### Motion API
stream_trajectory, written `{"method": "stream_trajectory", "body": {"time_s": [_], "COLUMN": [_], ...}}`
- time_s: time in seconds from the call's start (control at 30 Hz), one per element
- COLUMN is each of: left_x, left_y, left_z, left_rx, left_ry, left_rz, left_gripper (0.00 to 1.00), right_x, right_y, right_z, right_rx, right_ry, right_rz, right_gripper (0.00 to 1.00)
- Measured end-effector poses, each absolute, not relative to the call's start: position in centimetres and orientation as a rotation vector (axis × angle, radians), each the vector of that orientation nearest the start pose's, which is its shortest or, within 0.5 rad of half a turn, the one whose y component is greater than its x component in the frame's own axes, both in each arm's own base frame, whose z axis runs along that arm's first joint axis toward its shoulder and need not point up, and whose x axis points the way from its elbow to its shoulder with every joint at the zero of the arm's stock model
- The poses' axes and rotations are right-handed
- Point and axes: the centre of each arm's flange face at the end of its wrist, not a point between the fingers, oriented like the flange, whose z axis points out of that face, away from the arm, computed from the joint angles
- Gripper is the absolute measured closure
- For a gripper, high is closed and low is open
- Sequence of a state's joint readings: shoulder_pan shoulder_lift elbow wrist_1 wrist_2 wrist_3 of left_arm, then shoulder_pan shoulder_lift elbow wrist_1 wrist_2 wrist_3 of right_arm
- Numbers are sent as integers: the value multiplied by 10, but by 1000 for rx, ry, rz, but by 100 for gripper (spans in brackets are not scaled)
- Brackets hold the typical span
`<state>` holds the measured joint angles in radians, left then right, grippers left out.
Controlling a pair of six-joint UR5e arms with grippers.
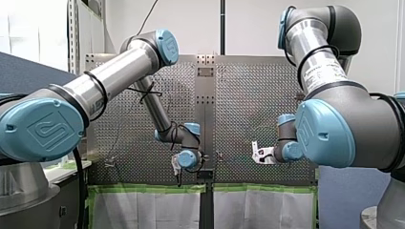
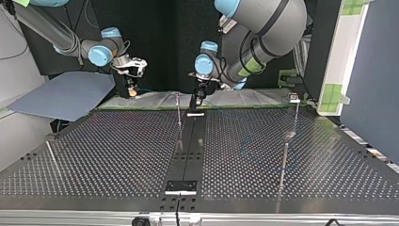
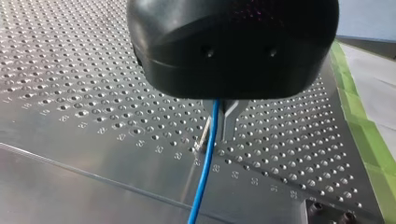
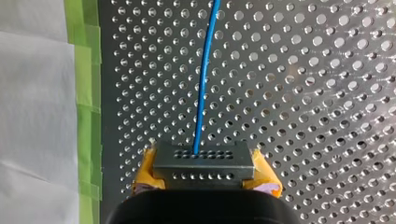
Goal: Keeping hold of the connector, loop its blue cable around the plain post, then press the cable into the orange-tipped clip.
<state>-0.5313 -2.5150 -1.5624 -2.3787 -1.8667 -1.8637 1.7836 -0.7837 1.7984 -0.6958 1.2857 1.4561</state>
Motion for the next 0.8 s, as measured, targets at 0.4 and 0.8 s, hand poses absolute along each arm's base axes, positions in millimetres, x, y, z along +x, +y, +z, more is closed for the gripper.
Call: {"method": "stream_trajectory", "body": {"time_s": [0.4, 0.8], "left_x": [496, 494], "left_y": [-424, -430], "left_z": [-24, -4], "left_rx": [59, 71], "left_ry": [1807, 1801], "left_rz": [-268, -272], "left_gripper": [100, 100], "right_x": [284, 278], "right_y": [-514, -516], "right_z": [3, 13], "right_rx": [1897, 1902], "right_ry": [-1033, -1009], "right_rz": [1318, 1288], "right_gripper": [100, 100]}}
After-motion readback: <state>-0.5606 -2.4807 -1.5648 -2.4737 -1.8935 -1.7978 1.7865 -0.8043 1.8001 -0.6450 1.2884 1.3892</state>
